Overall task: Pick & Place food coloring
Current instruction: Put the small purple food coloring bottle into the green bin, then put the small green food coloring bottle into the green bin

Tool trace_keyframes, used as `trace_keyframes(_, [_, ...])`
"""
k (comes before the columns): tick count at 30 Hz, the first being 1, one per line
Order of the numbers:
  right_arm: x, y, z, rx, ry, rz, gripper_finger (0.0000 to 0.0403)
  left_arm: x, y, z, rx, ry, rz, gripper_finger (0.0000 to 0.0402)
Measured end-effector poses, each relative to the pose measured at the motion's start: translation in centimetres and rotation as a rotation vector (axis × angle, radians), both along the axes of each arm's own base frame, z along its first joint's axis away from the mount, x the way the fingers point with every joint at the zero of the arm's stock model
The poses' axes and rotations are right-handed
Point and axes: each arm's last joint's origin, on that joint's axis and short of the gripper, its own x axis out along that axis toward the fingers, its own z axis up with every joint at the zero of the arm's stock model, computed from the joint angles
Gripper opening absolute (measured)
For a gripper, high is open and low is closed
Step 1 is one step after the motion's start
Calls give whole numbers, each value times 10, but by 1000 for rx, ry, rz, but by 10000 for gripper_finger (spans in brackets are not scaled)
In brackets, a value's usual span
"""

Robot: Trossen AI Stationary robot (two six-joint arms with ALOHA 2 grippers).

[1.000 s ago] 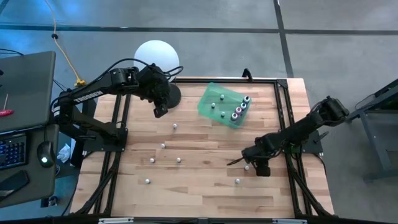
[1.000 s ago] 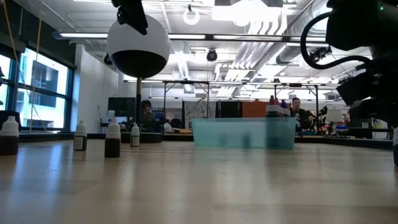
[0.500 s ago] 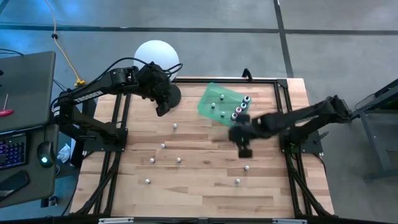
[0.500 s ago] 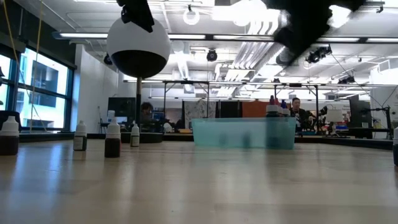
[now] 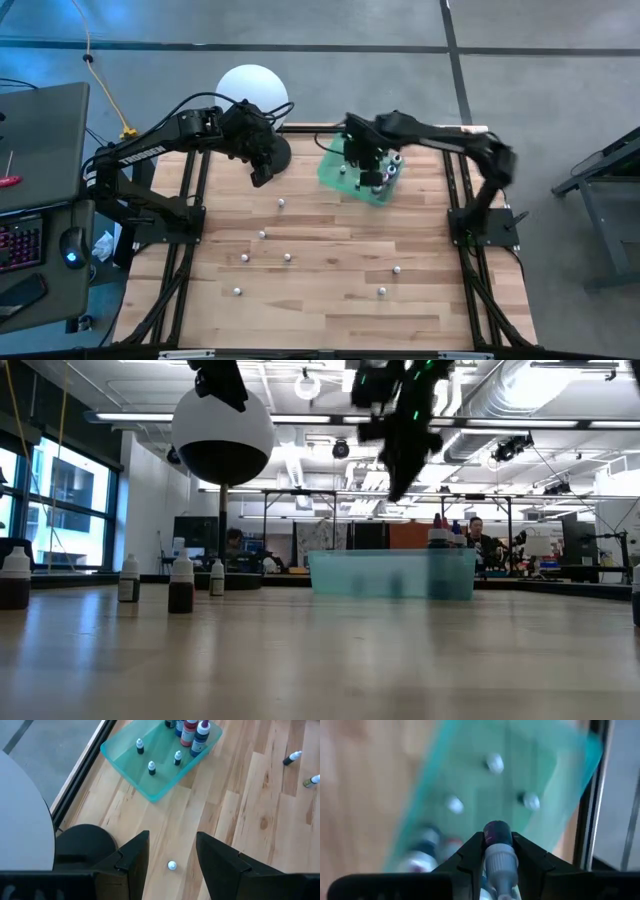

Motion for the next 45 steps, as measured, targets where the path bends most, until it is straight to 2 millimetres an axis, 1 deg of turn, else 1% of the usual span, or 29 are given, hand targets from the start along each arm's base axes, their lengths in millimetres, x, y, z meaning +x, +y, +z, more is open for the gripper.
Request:
trace_keyframes(2, [4,-22,-12,13,89,-22,83,0,0,0,0,2,-1,160])
trace_keyframes(5, [10,-55,-30,62,114,-79,83,0,0,0,0,3,-2,160])
trace_keyframes(7, [11,-70,-45,160,118,-100,82,0,0,0,-1,5,-2,160])
trace_keyframes(9, [10,-80,-60,241,142,-122,80,-1,0,-1,-2,8,-2,160])
trace_keyframes(12, [9,-88,-79,286,206,-142,80,-1,0,-1,-2,8,-2,160])
trace_keyframes(16, [9,-91,-100,287,295,-149,85,-1,0,-1,-2,8,-2,160])
trace_keyframes(24, [13,-94,-123,288,355,-150,103,-1,0,-1,16,14,-25,160])
trace_keyframes(30, [15,-93,-121,203,401,-143,122,-1,0,-1,16,14,-25,160])
trace_keyframes(33, [17,-89,-112,152,462,-127,128,-1,0,-1,16,14,-24,160])
trace_keyframes(36, [20,-79,-100,147,516,-99,129,-1,0,-1,13,23,-25,160])
trace_keyframes(38, [24,-72,-91,151,529,-79,129,-3,-1,-3,5,49,-25,160])
trace_keyframes(41, [30,-61,-71,155,481,-71,130,-7,-2,-7,-3,105,-38,160])
trace_keyframes(43, [33,-52,-52,137,437,-61,130,-7,-2,-13,-5,134,-53,160])
trace_keyframes(45, [34,-41,-31,133,373,-51,130,-6,-3,-25,-30,169,-67,160])
